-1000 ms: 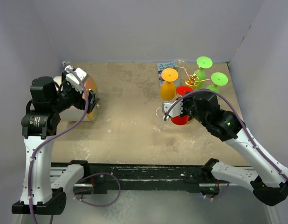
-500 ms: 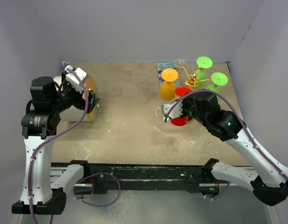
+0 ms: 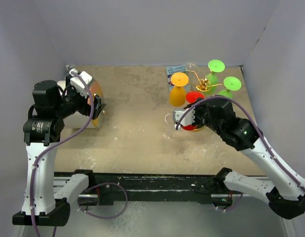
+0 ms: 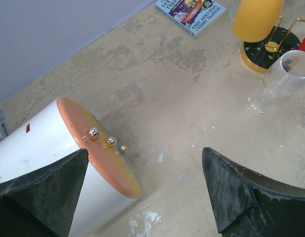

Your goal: Place the wine glass upside down on the wine glass rack

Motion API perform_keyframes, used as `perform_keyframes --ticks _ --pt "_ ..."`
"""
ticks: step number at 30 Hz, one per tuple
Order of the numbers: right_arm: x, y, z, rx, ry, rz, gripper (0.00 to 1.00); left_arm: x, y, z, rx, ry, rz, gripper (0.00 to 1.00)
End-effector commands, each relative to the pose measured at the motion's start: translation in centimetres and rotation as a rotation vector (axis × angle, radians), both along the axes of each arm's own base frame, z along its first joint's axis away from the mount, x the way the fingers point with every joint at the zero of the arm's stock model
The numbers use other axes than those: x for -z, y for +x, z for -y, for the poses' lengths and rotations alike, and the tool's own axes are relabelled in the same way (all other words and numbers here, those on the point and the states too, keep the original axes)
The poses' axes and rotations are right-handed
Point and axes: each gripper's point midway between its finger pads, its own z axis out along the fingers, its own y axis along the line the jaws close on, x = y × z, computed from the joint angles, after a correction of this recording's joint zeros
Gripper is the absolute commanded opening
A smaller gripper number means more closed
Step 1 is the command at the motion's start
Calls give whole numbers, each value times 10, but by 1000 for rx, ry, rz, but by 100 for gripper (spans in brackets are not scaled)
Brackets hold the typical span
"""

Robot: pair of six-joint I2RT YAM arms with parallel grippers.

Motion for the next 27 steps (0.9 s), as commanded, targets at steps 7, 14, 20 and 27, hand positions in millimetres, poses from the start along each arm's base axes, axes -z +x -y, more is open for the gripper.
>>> perform_keyframes --ticks 7,14,20,27 --pt "-19 -15 4 -29 64 0 37 -5 6 4 28 -14 10 99" --pt "-23 -22 3 -44 106 -25 44 -3 13 12 70 -38 3 99" --pt "-36 -37 -2 -88 259 -75 57 10 17 31 153 -110 -43 99" --pt "-64 -54 7 -104 446 -94 74 29 24 64 236 -88 -65 95"
